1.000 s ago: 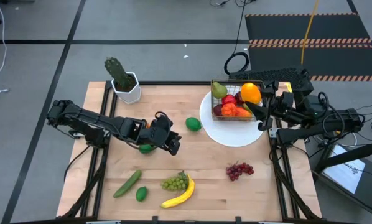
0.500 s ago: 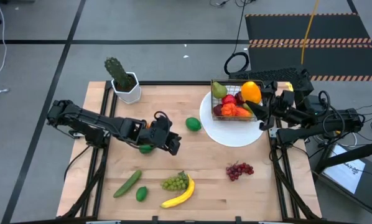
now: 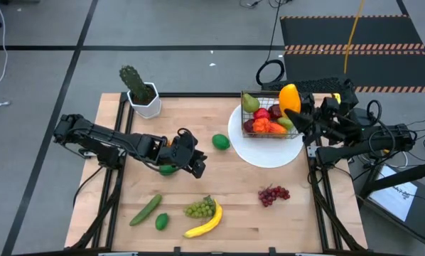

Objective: Build produce basket
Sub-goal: Put the yellow mango into the gold wire basket

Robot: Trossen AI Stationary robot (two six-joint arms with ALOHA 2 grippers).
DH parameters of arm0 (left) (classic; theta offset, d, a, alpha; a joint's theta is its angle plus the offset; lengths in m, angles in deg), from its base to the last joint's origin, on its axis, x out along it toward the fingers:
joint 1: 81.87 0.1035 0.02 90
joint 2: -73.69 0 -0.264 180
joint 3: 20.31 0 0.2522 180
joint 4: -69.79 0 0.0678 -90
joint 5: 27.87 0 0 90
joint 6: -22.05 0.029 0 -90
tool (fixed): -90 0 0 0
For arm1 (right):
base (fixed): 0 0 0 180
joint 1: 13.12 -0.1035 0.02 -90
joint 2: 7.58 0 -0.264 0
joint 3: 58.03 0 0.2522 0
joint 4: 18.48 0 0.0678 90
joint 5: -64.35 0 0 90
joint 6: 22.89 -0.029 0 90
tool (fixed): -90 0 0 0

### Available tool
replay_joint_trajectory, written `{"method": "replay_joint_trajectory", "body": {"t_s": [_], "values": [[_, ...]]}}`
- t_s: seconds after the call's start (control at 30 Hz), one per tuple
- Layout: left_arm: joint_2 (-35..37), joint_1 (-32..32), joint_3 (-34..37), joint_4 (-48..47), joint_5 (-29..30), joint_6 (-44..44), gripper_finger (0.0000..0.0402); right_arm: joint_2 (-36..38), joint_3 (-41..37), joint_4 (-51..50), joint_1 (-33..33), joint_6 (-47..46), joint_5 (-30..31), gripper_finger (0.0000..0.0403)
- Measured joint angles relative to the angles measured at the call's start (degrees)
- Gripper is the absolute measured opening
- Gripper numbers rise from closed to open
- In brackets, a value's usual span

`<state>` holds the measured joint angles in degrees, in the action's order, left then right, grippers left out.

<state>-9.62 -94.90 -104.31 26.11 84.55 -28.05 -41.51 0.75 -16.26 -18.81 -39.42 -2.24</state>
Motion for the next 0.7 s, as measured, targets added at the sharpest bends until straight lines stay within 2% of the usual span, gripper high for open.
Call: {"method": "replay_joint_trajectory", "body": {"t_s": [0.3, 0.7], "values": [[0.00, -0.01, 0.00, 0.02, -1.40, 0.95, 0.0108, 0.02, 0.00, 0.09, -0.02, -19.31, 5.23, 0.0231], [0.00, -0.01, 0.00, 0.03, -1.54, 4.69, 0.0108, 0.02, 0.00, 0.05, -0.02, -36.62, 10.63, 0.0231]]}}
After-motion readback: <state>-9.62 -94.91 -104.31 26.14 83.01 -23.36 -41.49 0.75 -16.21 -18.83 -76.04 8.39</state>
